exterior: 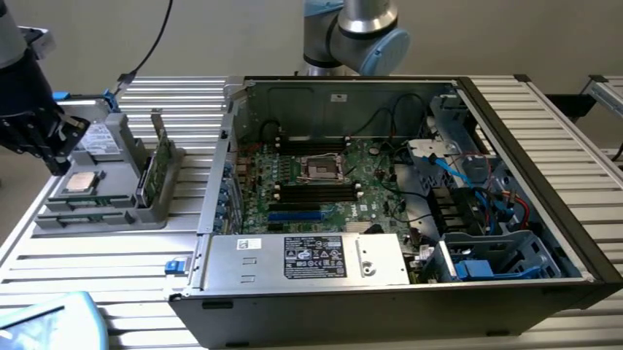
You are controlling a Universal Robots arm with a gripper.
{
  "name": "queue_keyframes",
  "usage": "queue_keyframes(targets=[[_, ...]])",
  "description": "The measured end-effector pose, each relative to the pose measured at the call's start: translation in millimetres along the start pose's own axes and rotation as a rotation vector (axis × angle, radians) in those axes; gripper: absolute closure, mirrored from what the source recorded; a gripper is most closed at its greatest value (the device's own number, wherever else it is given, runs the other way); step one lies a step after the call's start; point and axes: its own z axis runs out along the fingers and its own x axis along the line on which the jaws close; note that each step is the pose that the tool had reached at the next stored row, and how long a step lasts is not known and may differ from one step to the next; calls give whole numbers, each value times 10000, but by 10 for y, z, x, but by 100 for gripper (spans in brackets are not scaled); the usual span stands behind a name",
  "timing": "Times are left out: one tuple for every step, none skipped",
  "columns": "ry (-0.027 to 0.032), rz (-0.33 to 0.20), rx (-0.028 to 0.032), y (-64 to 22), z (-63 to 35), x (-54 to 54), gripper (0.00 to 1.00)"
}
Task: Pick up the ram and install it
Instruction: 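Reach for the ram, then pick up the ram and move it above insertion slot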
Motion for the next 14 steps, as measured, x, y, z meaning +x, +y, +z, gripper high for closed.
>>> queue_keyframes(targets=[[-1, -2, 0, 0, 14, -2, 90], [0, -4, 0, -1, 31, -4, 90], [0, -6, 0, -2, 49, -6, 90], [0, -7, 1, -3, 67, -8, 90], [0, -8, 1, -3, 85, -10, 90], [-1, -11, 2, -4, 99, -9, 90], [0, -12, 5, -4, 109, -7, 90], [2, -16, 9, -4, 112, -6, 90], [3, -21, 10, -4, 112, -5, 90], [2, -22, 11, -4, 112, -5, 90], [1, -23, 10, -4, 113, -5, 90], [2, -23, 10, -4, 113, -5, 90], [1, -23, 10, -4, 113, -5, 90], [1, -23, 10, -4, 113, -5, 90]])
